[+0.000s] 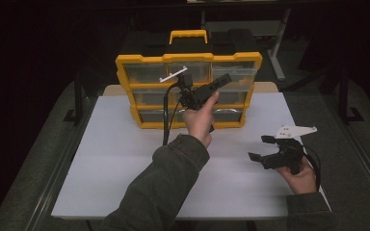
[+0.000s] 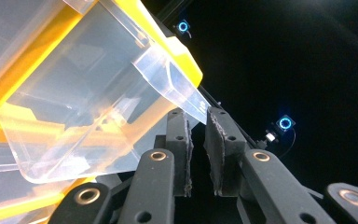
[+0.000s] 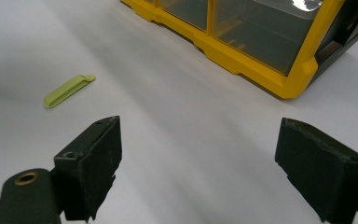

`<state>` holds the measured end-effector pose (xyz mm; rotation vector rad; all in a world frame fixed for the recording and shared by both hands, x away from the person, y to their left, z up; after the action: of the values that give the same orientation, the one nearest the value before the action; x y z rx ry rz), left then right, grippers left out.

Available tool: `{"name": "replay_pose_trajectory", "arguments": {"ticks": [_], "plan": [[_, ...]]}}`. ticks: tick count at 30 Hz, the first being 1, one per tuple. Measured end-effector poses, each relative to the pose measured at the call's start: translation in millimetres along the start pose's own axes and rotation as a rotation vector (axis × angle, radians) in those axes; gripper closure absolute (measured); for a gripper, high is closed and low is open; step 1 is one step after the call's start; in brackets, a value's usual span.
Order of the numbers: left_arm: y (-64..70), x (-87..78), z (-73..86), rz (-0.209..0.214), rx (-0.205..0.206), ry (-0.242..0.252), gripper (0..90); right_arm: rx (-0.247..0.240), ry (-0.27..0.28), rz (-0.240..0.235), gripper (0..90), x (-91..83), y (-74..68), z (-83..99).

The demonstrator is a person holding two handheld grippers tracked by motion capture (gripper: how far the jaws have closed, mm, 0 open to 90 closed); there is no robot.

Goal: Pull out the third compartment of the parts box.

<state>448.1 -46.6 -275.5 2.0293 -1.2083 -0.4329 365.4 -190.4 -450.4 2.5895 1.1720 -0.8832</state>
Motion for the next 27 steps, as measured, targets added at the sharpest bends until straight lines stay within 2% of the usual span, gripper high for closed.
{"name": "replay_pose_trajectory", "arguments": {"ticks": [4, 6, 12, 16, 17, 19, 21, 22, 26, 27], "plan": [[1.1, -2.1, 2.0, 0.001, 0.004, -0.007, 79.1, 0.001, -0.002, 0.001, 13.6, 0.3, -0.3, 0.1], [3.8, -3.6, 3.6, 0.012, -0.013, -0.001, 79.1, -0.003, -0.004, 0.003, 13.7, 0.8, -0.3, 0.2], [6.5, -6.4, 6.1, 0.015, -0.006, -0.005, 79.2, -0.005, -0.003, 0.002, 13.7, 1.1, -0.6, 0.0], [7.3, -7.4, 7.7, 0.014, 0.026, -0.013, 79.3, -0.009, -0.004, 0.002, 13.7, 1.4, -0.8, 0.1], [8.0, -8.9, 11.0, 0.009, 0.058, -0.037, 77.4, -0.006, -0.007, 0.002, 13.6, 1.2, -1.3, 0.3], [9.0, -9.9, 12.8, 0.004, 0.074, -0.046, 75.4, -0.006, -0.007, 0.001, 13.6, 0.9, -1.4, 0.3], [8.6, -15.2, 18.8, -0.009, 0.145, -0.092, 73.8, -0.005, -0.001, -0.001, 13.7, 0.5, -1.0, -0.2], [8.6, -15.2, 18.8, -0.009, 0.145, -0.092, 72.7, -0.005, -0.001, -0.001, 13.7, 0.5, -1.0, -0.2], [8.2, -21.3, 23.1, -0.012, 0.207, -0.162, 69.4, -0.006, -0.001, 0.001, 13.7, 0.0, -1.5, -0.4], [9.1, -25.2, 22.9, -0.015, 0.261, -0.190, 67.9, -0.005, -0.001, 0.000, 13.7, -0.1, -1.7, -0.4]]}}
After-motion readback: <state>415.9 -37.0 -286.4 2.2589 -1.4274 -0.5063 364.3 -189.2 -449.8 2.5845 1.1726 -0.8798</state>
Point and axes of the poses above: each handheld gripper's, and its own axes: x roughly forward along the jaws, z roughly out of its underside, y roughly to its right, the point moved 10 cm from there along x, roughly forward along the jaws, and after that the axes turned 1 degree about -y, right-handed, at the moved point
